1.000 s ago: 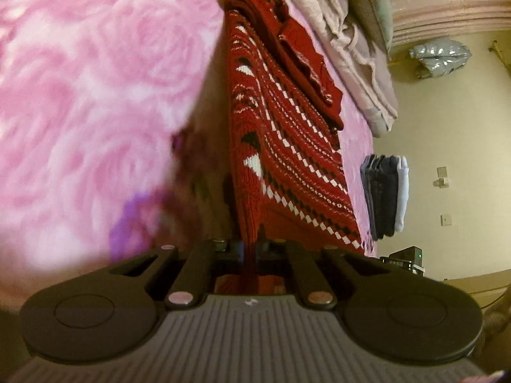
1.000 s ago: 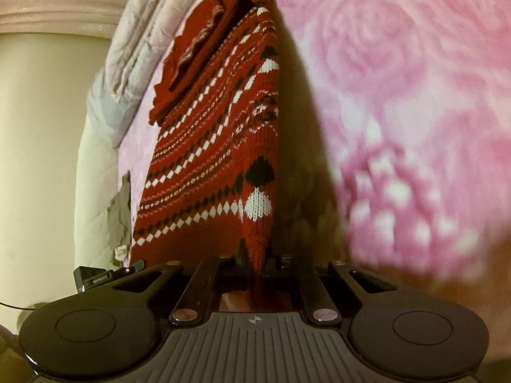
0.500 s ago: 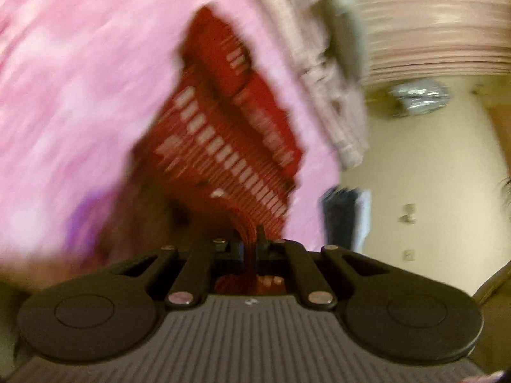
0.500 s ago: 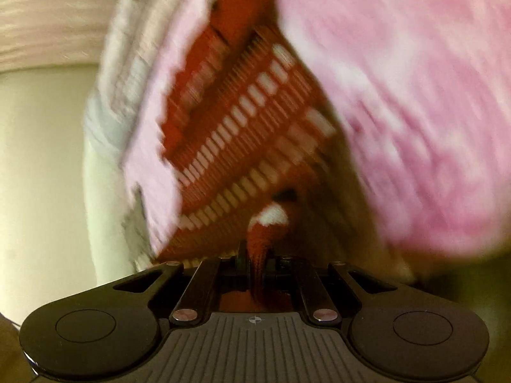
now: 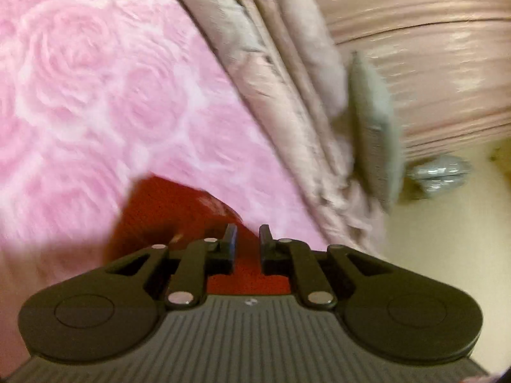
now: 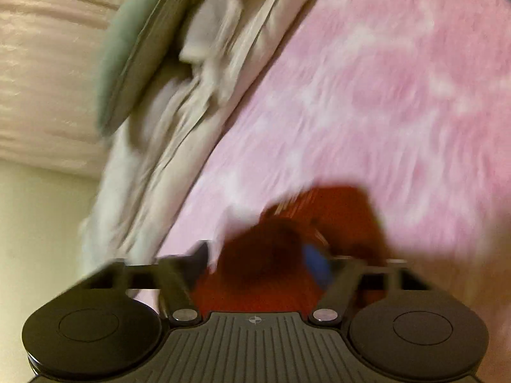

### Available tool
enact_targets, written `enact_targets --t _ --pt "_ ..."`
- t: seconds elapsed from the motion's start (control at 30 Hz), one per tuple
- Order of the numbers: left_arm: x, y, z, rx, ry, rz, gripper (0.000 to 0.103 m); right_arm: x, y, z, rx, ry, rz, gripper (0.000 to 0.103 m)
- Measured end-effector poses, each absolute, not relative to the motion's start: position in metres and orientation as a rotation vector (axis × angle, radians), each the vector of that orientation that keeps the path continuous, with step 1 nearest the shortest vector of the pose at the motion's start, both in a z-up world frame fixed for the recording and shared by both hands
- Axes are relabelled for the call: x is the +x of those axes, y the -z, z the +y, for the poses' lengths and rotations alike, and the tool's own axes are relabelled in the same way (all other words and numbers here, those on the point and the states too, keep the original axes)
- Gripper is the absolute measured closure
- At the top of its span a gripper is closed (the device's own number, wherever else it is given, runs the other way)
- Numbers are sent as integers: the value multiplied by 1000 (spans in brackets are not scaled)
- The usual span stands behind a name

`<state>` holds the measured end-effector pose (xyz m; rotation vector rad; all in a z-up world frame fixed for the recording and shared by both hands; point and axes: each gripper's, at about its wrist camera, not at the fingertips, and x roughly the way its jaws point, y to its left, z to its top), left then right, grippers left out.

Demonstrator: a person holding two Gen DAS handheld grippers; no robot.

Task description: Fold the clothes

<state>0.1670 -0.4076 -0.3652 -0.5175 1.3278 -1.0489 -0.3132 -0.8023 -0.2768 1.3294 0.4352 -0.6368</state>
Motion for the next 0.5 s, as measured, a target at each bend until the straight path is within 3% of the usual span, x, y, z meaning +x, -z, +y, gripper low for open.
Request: enact_targets --t 0.07,0.23,0.3,0.37,0.5 --pt "171 368 -415 -447 1022 1323 85 -310 278 -804 1246 653 473 27" --pt "169 381 -421 -295 1075 1324 84 -306 289 -793 1028 632 654 28" --pt "167 382 -431 -256 1095 1301 77 -299 294 -789 957 607 685 29" --pt "165 383 -444 -210 1115 1282 73 -286 297 -789 898 580 710 38" --pt "160 387 -472 -94 1151 1245 73 -256 308 -793 809 535 755 38"
